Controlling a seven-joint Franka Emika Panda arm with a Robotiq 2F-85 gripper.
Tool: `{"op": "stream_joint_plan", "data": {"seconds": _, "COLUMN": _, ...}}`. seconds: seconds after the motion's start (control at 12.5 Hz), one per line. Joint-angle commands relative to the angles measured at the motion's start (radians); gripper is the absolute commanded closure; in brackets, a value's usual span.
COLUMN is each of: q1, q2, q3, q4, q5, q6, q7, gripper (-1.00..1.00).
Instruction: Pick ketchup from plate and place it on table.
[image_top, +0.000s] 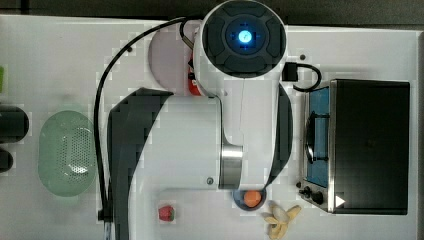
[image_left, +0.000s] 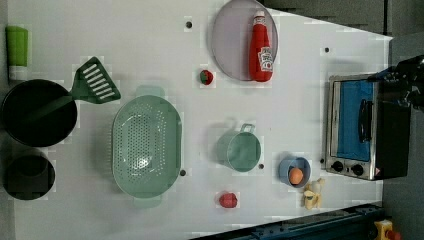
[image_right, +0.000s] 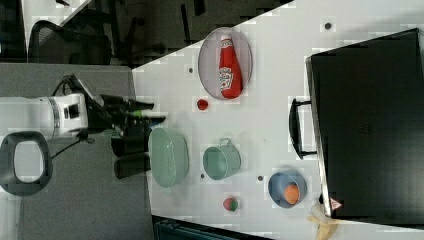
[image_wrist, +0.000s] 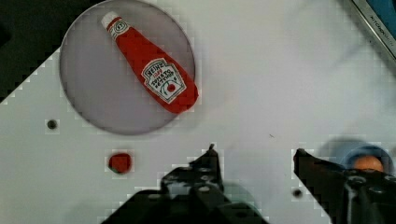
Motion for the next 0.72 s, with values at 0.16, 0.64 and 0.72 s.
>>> {"op": "stream_joint_plan", "data": {"seconds": 0.16, "q1": -0.105, "q2": -0.277, "q3": 0.044, "q4": -0.109, "q5": 0.017, "q6": -0.208, "q7": 0.031, "gripper": -0.80}}
{"op": "stream_joint_plan", "data": {"seconds": 0.64, "q1": -0.100, "q2": -0.119, "q3": 0.077, "q4": -0.108, "q5": 0.017, "q6": -0.080, "q7": -0.022, "gripper": -1.00}}
{"op": "stream_joint_plan", "data": {"seconds": 0.72, "q1": -0.097, "q2": -0.079, "q3": 0.085, "q4": -0.107, "q5": 0.017, "q6": -0.047, "q7": -0.035, "gripper": -1.00}}
